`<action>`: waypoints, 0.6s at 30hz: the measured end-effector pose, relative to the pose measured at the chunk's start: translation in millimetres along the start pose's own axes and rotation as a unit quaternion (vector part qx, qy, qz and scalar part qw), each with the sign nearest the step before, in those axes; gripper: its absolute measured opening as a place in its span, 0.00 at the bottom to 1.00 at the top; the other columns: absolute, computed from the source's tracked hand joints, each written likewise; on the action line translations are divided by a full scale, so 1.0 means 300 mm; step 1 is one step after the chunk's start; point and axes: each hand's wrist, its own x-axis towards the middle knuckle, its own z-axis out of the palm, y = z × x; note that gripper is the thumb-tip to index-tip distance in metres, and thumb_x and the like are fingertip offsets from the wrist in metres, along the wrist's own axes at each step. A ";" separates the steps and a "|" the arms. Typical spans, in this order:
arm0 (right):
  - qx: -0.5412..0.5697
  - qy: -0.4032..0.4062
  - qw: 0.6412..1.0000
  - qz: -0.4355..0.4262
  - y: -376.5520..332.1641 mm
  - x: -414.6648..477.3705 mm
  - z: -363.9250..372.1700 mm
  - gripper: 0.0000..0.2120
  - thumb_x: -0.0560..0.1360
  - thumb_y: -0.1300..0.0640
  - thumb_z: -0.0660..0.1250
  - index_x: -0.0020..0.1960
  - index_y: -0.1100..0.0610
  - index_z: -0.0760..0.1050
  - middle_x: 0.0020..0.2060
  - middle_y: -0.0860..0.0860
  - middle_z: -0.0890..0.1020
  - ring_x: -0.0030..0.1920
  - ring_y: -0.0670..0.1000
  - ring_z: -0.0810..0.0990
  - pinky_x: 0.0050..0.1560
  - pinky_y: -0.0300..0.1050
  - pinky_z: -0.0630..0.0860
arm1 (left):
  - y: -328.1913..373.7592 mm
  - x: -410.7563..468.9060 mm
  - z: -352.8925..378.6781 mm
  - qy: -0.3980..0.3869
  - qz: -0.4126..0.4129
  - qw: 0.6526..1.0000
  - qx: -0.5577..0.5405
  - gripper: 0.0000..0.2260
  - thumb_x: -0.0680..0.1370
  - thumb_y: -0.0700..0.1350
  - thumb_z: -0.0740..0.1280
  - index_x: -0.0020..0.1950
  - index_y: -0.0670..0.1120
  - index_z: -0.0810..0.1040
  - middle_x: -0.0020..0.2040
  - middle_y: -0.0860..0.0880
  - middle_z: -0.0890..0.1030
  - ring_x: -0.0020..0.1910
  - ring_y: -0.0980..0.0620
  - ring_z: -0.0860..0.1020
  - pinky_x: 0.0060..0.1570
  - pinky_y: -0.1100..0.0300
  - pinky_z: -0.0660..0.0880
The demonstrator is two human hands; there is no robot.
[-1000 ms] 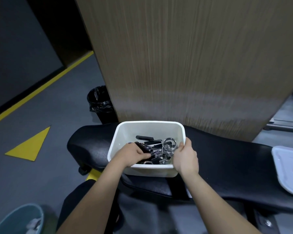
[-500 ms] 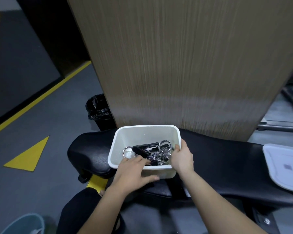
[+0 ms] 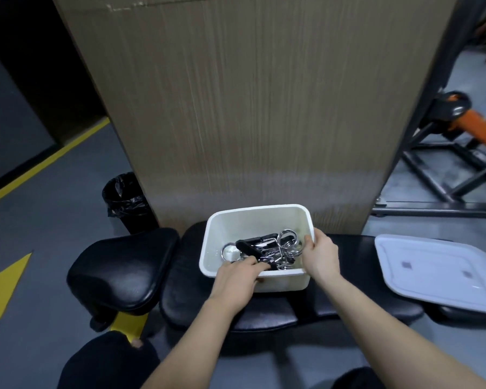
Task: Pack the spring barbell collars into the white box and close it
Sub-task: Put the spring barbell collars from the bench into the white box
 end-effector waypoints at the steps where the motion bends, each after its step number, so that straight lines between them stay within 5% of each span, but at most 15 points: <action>1: 0.000 0.006 1.000 0.011 0.034 0.018 -0.035 0.12 0.81 0.58 0.58 0.57 0.58 0.79 0.50 0.59 0.84 0.46 0.60 0.77 0.45 0.47 0.70 | 0.039 0.031 0.009 -0.006 0.007 1.000 0.004 0.20 0.79 0.45 0.64 0.70 0.59 0.74 0.57 0.53 0.79 0.56 0.45 0.79 0.49 0.52 0.74; 8: 0.040 0.016 0.997 0.058 0.155 0.060 -0.063 0.14 0.80 0.50 0.57 0.56 0.50 0.79 0.48 0.53 0.84 0.52 0.60 0.80 0.54 0.53 0.76 | 0.091 0.112 0.084 -0.025 0.017 0.999 0.012 0.18 0.78 0.46 0.66 0.66 0.59 0.72 0.60 0.55 0.75 0.57 0.48 0.78 0.49 0.53 0.74; 12: 0.135 0.038 0.984 0.110 0.189 0.073 -0.073 0.29 0.79 0.35 0.46 0.48 0.49 0.81 0.53 0.52 0.84 0.57 0.57 0.79 0.64 0.56 0.71 | 0.087 0.116 0.099 -0.025 0.010 1.000 0.000 0.17 0.78 0.47 0.66 0.65 0.61 0.71 0.62 0.58 0.74 0.58 0.51 0.77 0.49 0.54 0.73; 16: -0.089 0.146 0.983 0.072 0.362 0.110 -0.136 0.18 0.80 0.52 0.58 0.63 0.61 0.76 0.63 0.59 0.79 0.62 0.62 0.74 0.62 0.55 0.69 | 0.093 0.116 0.107 -0.019 -0.003 1.000 0.008 0.17 0.79 0.48 0.65 0.65 0.61 0.71 0.61 0.58 0.73 0.57 0.52 0.78 0.48 0.55 0.73; 18: -0.271 0.076 0.954 0.103 0.501 0.118 -0.155 0.25 0.75 0.57 0.64 0.70 0.64 0.68 0.70 0.63 0.70 0.65 0.66 0.69 0.66 0.57 0.66 | 0.097 0.112 0.107 -0.019 -0.009 1.000 0.012 0.16 0.79 0.48 0.65 0.65 0.62 0.71 0.60 0.58 0.73 0.56 0.51 0.78 0.46 0.55 0.73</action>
